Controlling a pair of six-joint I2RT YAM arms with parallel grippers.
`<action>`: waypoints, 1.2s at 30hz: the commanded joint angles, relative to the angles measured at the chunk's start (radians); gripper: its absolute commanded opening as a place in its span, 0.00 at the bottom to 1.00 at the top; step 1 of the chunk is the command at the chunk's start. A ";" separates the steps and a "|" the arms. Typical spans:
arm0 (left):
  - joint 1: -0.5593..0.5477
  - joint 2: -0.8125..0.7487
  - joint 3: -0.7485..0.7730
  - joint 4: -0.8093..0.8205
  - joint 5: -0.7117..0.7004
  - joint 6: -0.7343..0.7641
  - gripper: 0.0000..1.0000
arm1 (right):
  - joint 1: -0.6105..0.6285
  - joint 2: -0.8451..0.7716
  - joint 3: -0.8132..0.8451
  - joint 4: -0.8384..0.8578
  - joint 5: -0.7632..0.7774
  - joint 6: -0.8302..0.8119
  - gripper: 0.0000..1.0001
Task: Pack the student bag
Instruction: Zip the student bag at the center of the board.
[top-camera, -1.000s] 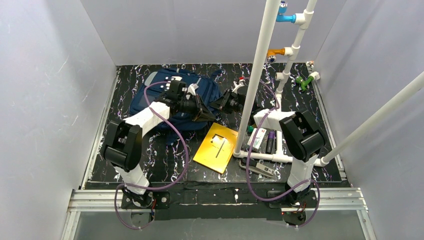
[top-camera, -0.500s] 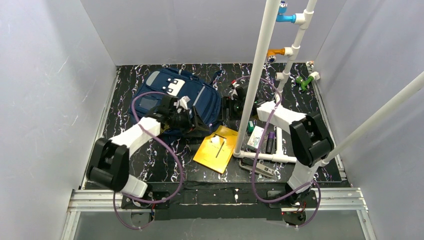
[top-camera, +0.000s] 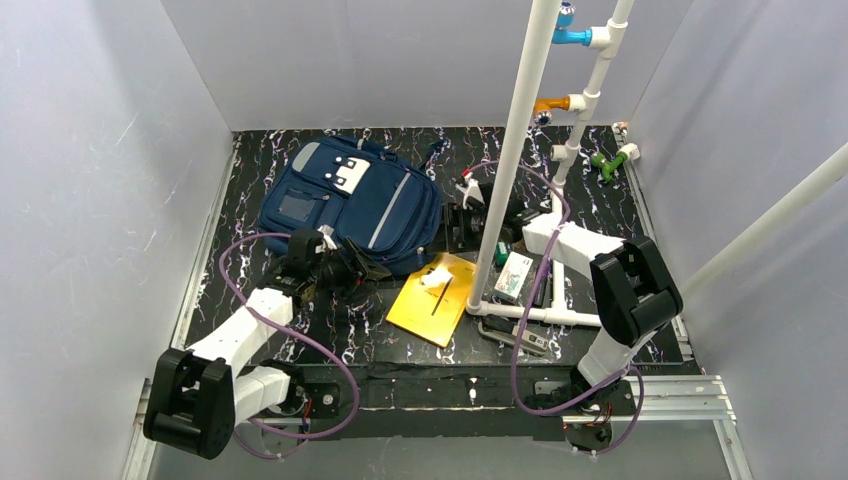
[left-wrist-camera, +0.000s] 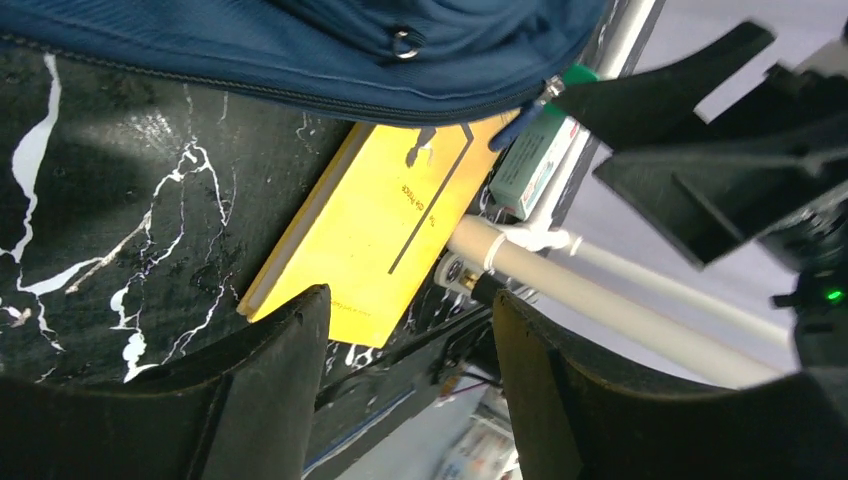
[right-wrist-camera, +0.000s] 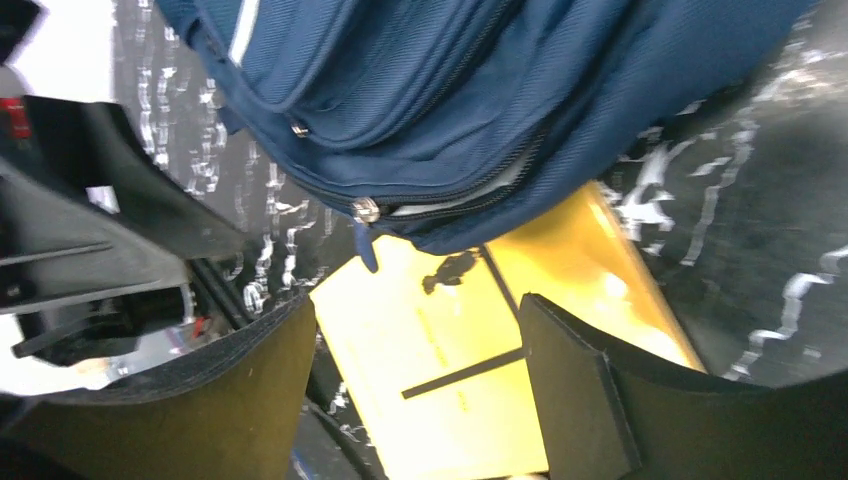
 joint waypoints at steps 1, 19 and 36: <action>0.005 -0.001 -0.036 0.140 -0.046 -0.244 0.59 | 0.021 0.011 -0.046 0.218 -0.167 0.157 0.79; 0.004 0.070 -0.054 0.127 -0.173 -0.642 0.63 | 0.096 0.101 -0.119 0.367 0.030 0.387 0.56; -0.001 0.228 0.027 0.136 -0.183 -0.588 0.48 | 0.125 0.104 -0.130 0.454 0.006 0.457 0.40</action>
